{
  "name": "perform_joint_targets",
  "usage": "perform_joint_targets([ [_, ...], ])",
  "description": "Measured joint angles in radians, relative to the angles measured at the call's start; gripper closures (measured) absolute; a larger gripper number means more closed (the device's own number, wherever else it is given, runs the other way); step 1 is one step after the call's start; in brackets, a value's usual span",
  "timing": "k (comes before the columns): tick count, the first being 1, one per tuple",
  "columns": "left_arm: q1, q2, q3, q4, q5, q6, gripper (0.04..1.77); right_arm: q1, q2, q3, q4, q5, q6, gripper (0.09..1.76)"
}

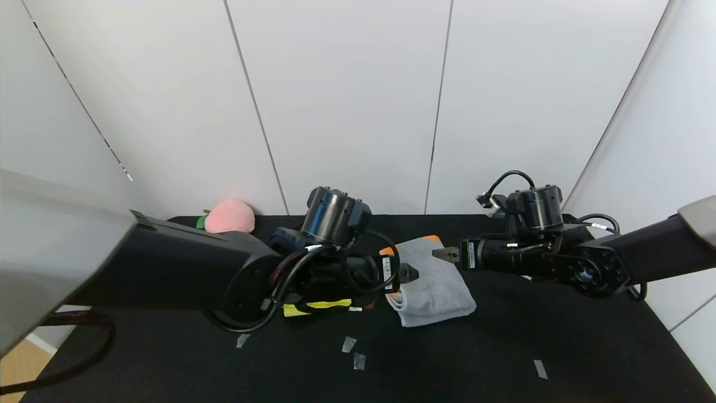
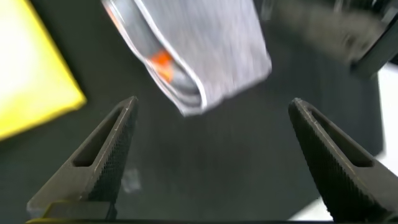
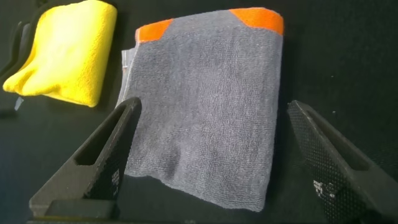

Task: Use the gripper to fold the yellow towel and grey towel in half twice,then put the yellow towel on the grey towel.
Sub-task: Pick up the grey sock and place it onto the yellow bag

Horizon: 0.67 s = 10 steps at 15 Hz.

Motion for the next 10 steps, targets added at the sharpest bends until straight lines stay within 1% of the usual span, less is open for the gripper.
perform_joint_targets([
  [2,0.001,0.035,0.006,-0.004,-0.039,-0.038,0.09,-0.007,0.013,-0.007,-0.003,0.001,0.000,0.15],
  [8,0.015,0.140,-0.027,-0.006,-0.048,-0.045,0.09,-0.011,0.072,-0.045,-0.003,0.002,0.000,0.15],
  [10,0.017,0.171,-0.048,-0.005,-0.063,-0.045,0.09,-0.010,0.094,-0.070,0.001,0.002,0.001,0.15],
])
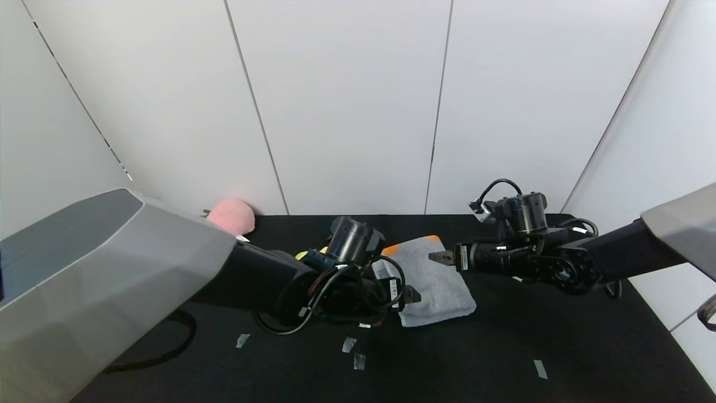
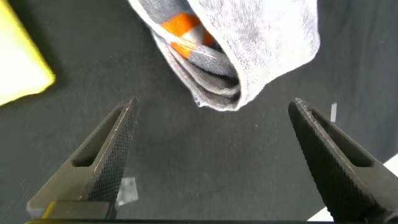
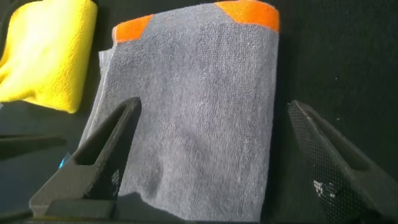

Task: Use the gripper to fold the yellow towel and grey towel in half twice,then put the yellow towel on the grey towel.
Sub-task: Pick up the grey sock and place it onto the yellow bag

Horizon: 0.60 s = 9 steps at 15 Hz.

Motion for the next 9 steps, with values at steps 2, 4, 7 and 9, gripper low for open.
perform_joint_targets([
  [2,0.001,0.025,-0.019,-0.001,-0.011,0.001,0.09,0.000,0.023,-0.026,0.003,0.000,0.000,0.15],
  [4,0.000,0.049,-0.039,0.000,-0.013,0.001,0.09,0.001,0.049,-0.052,0.005,-0.001,0.000,0.15],
  [7,-0.005,0.081,-0.072,0.000,-0.019,0.001,0.09,0.004,0.086,-0.090,0.005,0.000,0.001,0.15],
  [9,-0.008,0.097,-0.089,0.000,-0.039,0.001,0.09,0.008,0.108,-0.108,0.005,0.000,0.001,0.15],
])
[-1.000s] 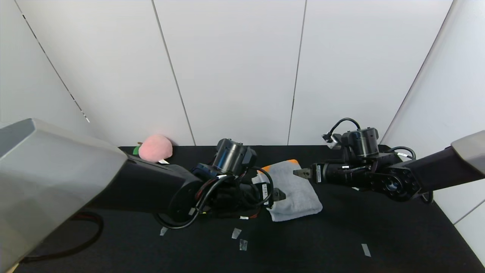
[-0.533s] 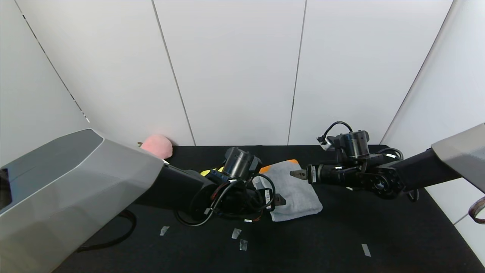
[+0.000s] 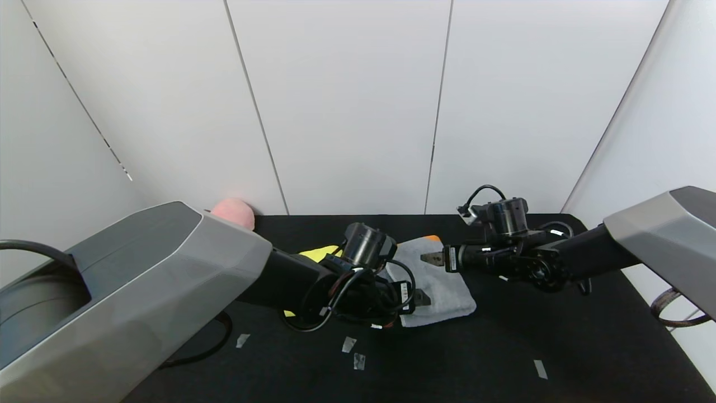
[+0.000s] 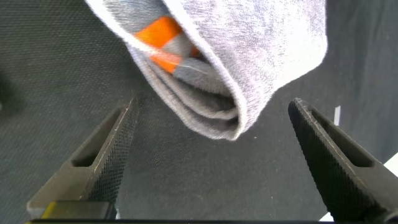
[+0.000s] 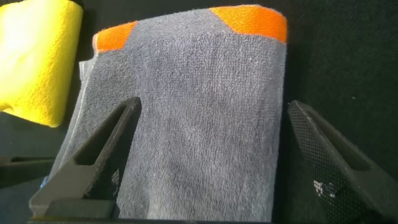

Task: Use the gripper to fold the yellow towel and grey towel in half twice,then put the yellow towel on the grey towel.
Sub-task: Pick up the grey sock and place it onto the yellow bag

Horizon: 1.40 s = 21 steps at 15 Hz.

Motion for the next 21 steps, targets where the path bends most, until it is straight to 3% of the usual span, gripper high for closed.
perform_joint_targets([
  [21,-0.039,0.098,-0.093,0.004,-0.003,0.005,0.09,0.018,0.073,-0.048,0.000,0.000,0.000,0.15],
])
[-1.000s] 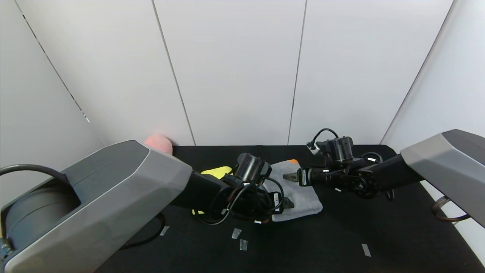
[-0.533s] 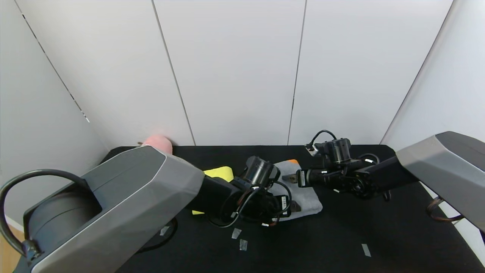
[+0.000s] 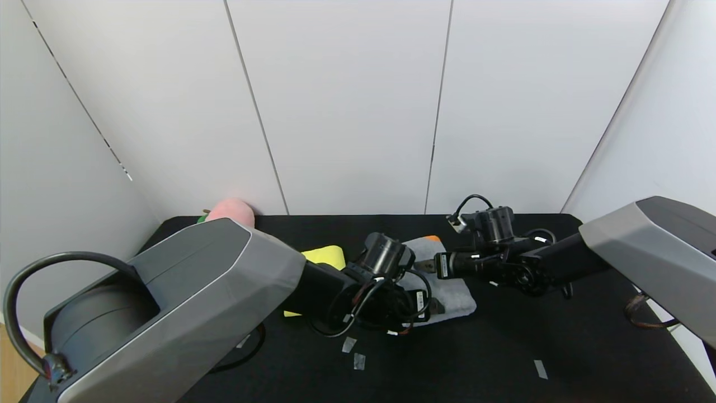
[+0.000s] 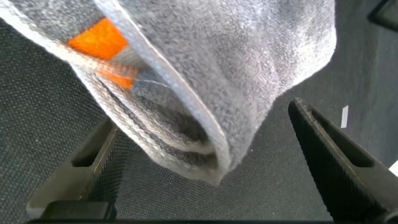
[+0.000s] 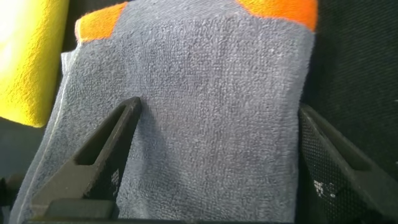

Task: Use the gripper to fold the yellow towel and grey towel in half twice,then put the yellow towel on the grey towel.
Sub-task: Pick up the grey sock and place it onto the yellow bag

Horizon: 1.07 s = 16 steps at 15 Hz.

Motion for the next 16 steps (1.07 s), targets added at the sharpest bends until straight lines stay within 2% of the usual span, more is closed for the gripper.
perform_joint_targets([
  [1,0.000,0.001,-0.001,0.000,0.000,0.001,0.19,0.002,0.000,0.000,0.000,0.000,0.000,0.14],
  [4,0.000,0.006,-0.002,0.000,0.002,0.000,0.69,0.006,0.005,0.000,-0.002,0.000,0.000,0.14],
  [7,0.000,0.006,-0.002,-0.003,0.004,0.001,1.01,0.011,0.011,-0.005,-0.001,0.000,0.000,0.14],
  [9,0.001,0.006,-0.002,-0.004,0.005,0.001,1.64,0.013,0.014,-0.007,0.000,0.000,0.000,0.14],
  [16,0.001,0.008,-0.002,-0.001,0.009,0.002,1.61,0.025,0.033,-0.014,-0.001,0.000,0.000,0.14],
])
